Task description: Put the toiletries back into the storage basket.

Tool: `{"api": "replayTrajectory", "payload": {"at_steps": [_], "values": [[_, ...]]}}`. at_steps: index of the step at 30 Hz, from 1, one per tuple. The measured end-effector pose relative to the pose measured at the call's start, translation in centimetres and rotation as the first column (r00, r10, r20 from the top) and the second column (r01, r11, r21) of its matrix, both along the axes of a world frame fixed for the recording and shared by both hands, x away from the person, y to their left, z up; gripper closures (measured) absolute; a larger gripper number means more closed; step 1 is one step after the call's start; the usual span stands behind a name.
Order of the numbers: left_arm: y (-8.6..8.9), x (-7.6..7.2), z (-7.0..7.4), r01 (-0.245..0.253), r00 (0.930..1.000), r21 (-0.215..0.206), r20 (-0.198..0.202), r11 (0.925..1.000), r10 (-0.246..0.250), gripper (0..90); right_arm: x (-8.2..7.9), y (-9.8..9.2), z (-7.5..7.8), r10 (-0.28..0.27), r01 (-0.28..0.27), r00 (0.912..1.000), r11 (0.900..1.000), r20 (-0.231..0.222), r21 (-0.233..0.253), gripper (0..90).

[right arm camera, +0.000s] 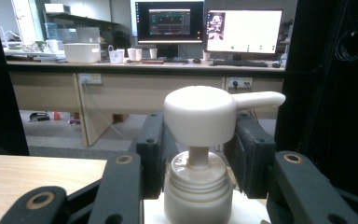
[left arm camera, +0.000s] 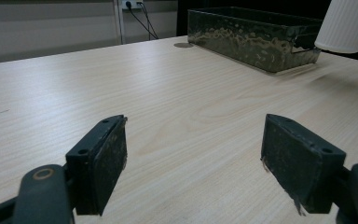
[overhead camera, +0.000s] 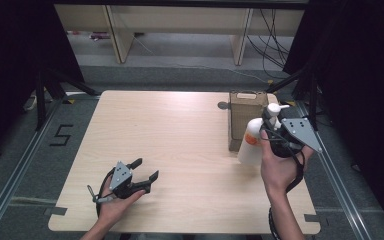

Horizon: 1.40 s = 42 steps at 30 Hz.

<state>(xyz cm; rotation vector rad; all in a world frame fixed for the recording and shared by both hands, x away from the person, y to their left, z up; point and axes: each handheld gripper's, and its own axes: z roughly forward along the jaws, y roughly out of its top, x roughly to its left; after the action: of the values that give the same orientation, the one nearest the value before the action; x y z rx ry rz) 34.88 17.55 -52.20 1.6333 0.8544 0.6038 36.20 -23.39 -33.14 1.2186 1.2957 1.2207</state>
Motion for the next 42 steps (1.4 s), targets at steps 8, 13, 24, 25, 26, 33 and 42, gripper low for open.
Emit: {"api": "replayTrajectory", "payload": {"at_steps": [8,13,24,25,26,33,42], "values": [[0.0,0.0,0.0,-0.001,1.0,-0.002,-0.001,1.0,0.001,21.7,0.6,-0.2,0.2,-0.011,0.011,0.9999,1.0,-0.005,0.005,60.6],[0.0,0.0,0.0,-0.002,1.0,-0.003,-0.001,1.0,0.002,21.7,0.9,-0.4,0.4,-0.013,0.013,0.9999,1.0,0.002,-0.006,60.7],[0.0,0.1,-0.1,0.002,1.0,-0.016,0.006,0.9999,-0.002,21.7,1.6,-0.8,1.1,-0.025,0.025,0.9997,1.0,0.008,-0.007,60.6],[0.0,0.1,-0.1,0.003,1.0,-0.017,0.007,0.9999,-0.002,21.7,1.7,-0.9,1.2,-0.028,0.028,0.9996,1.0,0.009,-0.012,60.7],[0.0,0.1,-0.1,0.002,1.0,-0.017,0.006,0.9999,-0.002,21.7,1.8,-1.0,1.2,-0.025,0.026,0.9996,1.0,0.012,-0.015,60.6],[0.0,0.1,-0.1,0.002,1.0,-0.017,0.005,0.9998,-0.002,21.7,2.2,-1.1,1.8,-0.031,0.032,0.9994,0.999,0.012,-0.008,60.6],[0.0,0.1,-0.1,0.003,1.0,-0.018,0.005,0.9998,-0.003,21.7,2.7,-1.4,2.9,-0.041,0.042,0.9987,0.999,0.031,-0.016,60.6]]}}
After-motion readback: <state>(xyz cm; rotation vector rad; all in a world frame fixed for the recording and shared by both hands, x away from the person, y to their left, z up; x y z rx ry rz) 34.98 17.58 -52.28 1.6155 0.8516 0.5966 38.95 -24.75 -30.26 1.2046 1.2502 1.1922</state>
